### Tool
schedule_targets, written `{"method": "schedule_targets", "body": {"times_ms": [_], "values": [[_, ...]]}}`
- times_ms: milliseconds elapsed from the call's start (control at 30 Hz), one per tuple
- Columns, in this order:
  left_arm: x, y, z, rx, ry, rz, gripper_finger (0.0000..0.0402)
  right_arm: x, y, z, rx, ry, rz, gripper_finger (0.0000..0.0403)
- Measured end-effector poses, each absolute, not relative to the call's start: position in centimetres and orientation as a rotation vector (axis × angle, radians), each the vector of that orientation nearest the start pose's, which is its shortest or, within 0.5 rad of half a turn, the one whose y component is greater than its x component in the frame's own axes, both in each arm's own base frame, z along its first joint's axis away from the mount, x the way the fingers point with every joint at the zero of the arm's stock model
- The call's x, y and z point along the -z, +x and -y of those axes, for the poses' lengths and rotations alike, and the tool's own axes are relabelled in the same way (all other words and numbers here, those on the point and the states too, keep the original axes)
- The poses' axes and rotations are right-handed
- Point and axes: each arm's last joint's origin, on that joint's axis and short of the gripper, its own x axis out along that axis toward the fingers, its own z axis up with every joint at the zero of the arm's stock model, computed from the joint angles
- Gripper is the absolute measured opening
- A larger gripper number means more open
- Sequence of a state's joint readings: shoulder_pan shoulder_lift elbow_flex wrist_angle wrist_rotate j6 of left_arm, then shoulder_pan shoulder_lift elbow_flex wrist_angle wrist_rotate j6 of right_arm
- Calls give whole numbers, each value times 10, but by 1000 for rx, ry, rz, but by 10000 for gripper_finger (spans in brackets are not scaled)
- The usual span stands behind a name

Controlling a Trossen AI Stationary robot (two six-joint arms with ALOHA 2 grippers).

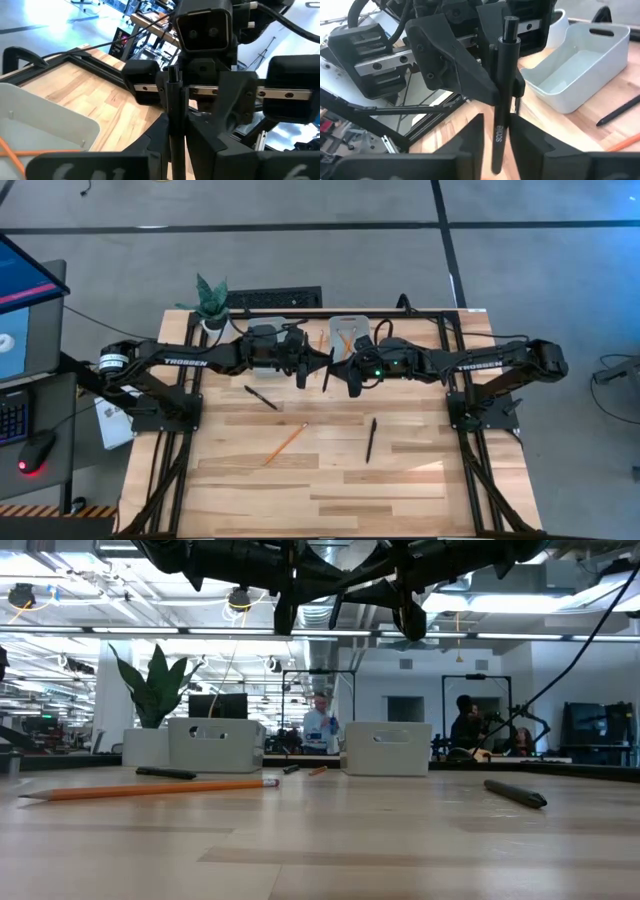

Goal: Sort pens & pencils
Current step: Put the black pen into the left gray bin

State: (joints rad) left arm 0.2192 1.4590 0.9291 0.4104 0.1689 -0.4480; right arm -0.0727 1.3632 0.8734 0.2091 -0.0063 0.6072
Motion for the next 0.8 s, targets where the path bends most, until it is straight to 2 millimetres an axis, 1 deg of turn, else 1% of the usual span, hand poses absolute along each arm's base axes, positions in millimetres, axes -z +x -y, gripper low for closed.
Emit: {"method": "schedule_targets", "body": {"times_ms": [100,233,367,567,667,800], "values": [[-282,321,-67,-79,-471,-106,43,-270,301,22,155,620,-277,153],[-282,321,-67,-78,-470,-103,43,-270,301,22,150,579,-280,195],[-282,321,-67,-75,-470,-102,43,-266,299,25,177,579,-330,221],[-282,319,-71,-84,-480,-113,43,-253,293,31,246,598,-458,232],[-281,315,-78,-116,-490,-139,43,-252,293,31,247,598,-468,233],[-286,305,-87,-155,-487,-157,43,-252,293,31,248,598,-468,232]]}}
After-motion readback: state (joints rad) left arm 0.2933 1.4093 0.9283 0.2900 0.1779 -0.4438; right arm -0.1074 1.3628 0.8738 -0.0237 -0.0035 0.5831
